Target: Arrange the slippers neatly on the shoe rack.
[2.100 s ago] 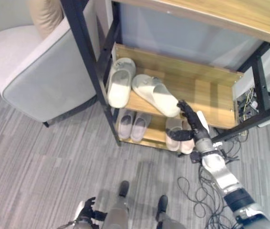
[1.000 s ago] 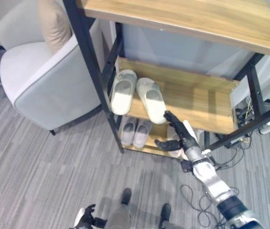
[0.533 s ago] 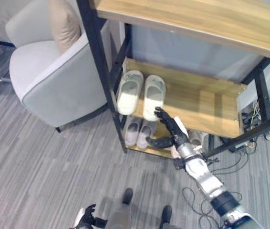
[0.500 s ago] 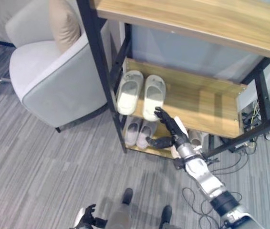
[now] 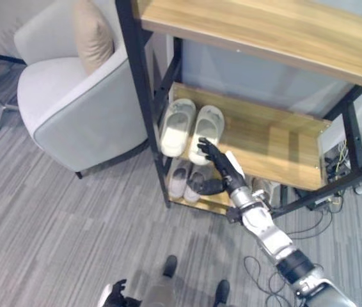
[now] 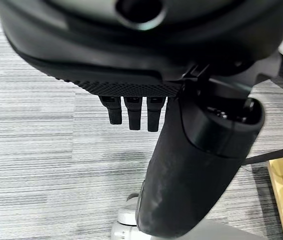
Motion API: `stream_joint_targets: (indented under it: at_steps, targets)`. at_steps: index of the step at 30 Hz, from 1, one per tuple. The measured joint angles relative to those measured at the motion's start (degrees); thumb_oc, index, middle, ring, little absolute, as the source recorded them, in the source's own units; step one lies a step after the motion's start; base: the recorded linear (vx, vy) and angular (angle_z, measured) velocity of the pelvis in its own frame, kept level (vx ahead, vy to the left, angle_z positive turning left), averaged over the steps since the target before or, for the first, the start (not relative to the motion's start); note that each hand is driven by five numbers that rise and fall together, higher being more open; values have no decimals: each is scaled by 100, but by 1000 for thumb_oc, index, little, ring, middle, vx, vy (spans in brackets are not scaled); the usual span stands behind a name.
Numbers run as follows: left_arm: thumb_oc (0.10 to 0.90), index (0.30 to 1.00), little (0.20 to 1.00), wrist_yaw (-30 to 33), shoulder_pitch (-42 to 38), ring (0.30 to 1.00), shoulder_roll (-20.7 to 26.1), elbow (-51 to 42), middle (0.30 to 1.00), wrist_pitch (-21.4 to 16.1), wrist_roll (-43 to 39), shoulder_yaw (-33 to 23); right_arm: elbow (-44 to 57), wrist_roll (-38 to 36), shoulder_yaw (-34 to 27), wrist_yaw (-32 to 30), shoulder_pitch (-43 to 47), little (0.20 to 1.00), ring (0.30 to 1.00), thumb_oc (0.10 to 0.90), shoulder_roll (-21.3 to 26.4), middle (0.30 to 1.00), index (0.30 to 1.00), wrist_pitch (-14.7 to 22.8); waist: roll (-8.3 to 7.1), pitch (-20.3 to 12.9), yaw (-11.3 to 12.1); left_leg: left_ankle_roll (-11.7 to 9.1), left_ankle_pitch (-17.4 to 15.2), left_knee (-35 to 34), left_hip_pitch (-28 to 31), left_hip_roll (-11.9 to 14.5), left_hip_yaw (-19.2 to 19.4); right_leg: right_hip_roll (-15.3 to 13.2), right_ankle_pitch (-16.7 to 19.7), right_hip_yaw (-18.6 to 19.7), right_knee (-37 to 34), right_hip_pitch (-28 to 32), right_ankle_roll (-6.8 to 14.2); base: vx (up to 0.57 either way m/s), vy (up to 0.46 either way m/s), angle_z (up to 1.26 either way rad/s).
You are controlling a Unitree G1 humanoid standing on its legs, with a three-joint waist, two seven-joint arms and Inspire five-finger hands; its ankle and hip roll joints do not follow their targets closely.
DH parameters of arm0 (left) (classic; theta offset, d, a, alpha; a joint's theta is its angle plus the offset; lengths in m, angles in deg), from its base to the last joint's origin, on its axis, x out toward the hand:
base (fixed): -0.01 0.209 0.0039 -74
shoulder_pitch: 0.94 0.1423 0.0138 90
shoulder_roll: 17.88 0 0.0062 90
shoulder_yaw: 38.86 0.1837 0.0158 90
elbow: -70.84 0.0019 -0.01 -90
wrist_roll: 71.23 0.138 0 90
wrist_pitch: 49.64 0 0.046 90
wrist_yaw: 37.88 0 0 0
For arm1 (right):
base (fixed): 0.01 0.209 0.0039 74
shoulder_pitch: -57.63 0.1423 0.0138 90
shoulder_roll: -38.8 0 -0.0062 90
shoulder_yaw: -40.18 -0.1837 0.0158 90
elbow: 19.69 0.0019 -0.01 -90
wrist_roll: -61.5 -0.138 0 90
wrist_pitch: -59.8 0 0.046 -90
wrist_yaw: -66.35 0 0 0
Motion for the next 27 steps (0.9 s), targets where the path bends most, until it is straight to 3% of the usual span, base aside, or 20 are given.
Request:
stream_joint_targets:
  at_steps: [9,17,23,27]
  targets:
    - [800,900,900,6,126,900,-13,18,900,18,4,-54,1193,700,-962,-319,-1154,900,900,800,344,900,900,50,-4,-33,-187,35,62,-242,325,11,144,-50,-11,63,38,123,6,-2,-21,-7]
    - [800,900,900,-18,282,900,-27,33,900,27,49,-225,1183,1079,-1290,-159,-2336,900,900,800,593,900,900,113,-28,-185,-471,27,112,-488,710,64,282,-33,-53,179,10,315,51,-30,-48,-9]
    - [800,900,900,-139,282,900,-71,196,900,126,31,-346,540,329,-1821,33,-3225,900,900,800,60,900,900,140,54,-389,-710,-3,83,-493,906,127,428,11,-68,319,-15,439,54,-59,-48,-14]
    - [800,900,900,-255,381,900,-125,232,900,122,-70,-475,2,17,-2003,72,-3643,900,900,800,80,900,900,57,154,-503,-908,-35,48,-505,1084,173,507,32,-158,379,-48,564,78,-74,-63,-13]
